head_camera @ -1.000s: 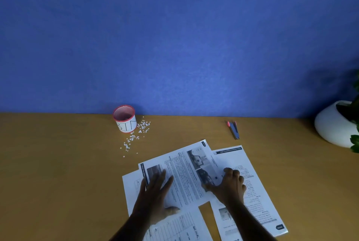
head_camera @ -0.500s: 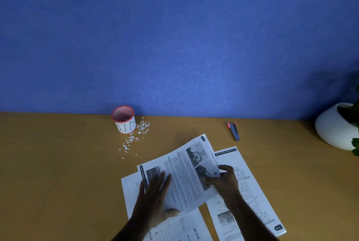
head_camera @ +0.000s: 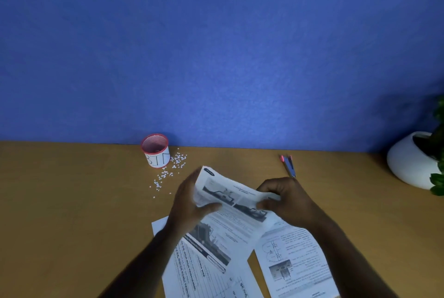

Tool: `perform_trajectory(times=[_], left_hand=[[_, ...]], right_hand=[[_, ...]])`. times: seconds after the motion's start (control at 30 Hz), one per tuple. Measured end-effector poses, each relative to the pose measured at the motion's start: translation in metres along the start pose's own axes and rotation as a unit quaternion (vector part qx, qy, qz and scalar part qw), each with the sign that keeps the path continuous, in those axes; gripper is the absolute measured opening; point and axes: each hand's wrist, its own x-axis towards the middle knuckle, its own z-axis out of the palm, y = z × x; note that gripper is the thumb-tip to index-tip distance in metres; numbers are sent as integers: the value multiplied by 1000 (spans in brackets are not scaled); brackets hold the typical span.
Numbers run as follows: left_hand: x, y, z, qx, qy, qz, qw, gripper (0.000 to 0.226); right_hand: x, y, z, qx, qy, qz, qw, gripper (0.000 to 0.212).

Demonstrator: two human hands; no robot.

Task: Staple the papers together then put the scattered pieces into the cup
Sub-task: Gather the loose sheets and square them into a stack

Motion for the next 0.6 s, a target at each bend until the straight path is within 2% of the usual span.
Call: perform_trajectory(times=[0.07,0.17,0.23,0.3,0.37,0.4,0.43,0.5,0.6], left_hand=[[0,8,-6,-32,-1,-17,999,55],[-3,7,-12,-54,30,-17,998,49],[-6,7,-15,-52,69,-13,996,48],[-8,8,-18,-65,104,-23,992,40],[-8,6,-24,-75,140,-39,987,28],[-7,5,-28,-75,162,-46,983,25],[-7,4,-33,-73,183,-52,979,23],[-7,3,-42,-74,221,-57,971,20],[-9,3,-54,-73,257,-64,961,21]], right_hand=[[2,-9,-7,2,10,-15,1000,27],[7,-12,-6,3,60,-17,998,20],[9,-9,2,-19,125,-18,992,25],[10,-1,15,-47,235,-19,971,45],[9,15,32,9,320,29,947,71],[6,23,40,52,338,76,937,78],[4,32,50,85,330,130,931,80],[-4,51,77,86,238,227,940,80],[-18,69,120,-19,83,271,959,83]])
